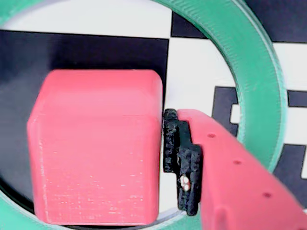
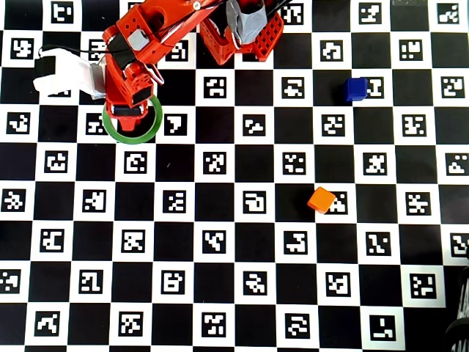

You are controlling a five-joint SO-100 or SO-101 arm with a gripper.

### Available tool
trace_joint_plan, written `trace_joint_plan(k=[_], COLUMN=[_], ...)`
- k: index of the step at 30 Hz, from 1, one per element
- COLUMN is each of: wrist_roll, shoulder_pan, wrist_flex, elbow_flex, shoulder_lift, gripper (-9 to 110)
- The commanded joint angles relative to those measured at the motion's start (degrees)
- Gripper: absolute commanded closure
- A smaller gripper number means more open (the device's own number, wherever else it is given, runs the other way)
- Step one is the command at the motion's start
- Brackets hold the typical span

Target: Grab the red cube then put it in the green circle then put the blue cube on top and finally the orange cube on top

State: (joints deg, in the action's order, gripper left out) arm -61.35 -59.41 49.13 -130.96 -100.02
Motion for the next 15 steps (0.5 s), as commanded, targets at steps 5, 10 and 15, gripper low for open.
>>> trace_joint_plan(k=[5,10,15], wrist_roll=[-0.1,0.8,2.9], shoulder_pan=[-1.1,-1.0,-0.6], wrist_flex=[1.6,8.1,17.0], elbow_flex=[1.5,7.6,16.4], shoulder_lift=[-1.3,-3.0,-5.8], gripper=[61,57,56])
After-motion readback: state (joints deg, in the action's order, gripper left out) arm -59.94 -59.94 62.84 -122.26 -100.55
